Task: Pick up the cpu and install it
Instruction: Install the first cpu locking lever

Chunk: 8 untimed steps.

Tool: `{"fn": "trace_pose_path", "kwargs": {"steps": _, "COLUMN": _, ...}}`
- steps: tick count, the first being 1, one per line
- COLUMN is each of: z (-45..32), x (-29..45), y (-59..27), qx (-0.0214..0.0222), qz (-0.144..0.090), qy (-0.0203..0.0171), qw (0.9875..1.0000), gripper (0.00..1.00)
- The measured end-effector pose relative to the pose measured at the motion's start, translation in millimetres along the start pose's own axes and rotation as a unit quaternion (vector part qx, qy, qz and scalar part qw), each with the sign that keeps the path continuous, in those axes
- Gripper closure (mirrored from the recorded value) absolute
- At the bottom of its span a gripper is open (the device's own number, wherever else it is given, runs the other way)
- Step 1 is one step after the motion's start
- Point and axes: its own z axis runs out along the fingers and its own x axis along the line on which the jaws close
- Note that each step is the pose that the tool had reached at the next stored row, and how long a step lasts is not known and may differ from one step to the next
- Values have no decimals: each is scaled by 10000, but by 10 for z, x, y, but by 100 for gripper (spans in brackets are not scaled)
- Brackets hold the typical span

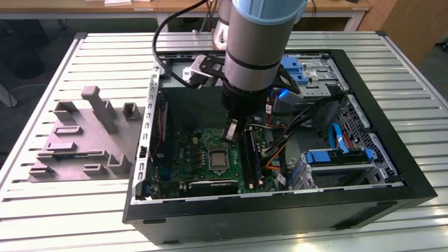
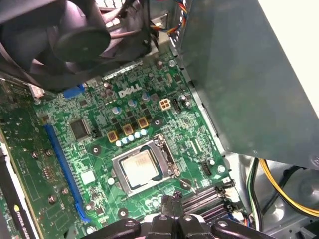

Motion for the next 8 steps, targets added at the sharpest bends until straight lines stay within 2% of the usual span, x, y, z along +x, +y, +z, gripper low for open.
{"fn": "trace_pose_path", "kwargs": {"steps": 4, "z": 0, "x": -29, "y": -4, "qx": -1, "qz": 1, "qy": -3, "qw": 10000, "gripper": 89}}
{"fn": "trace_pose_path", "kwargs": {"steps": 8, "z": 0, "x": -39, "y": -16, "qx": -8, "qz": -2, "qy": -23, "qw": 10000, "gripper": 89}}
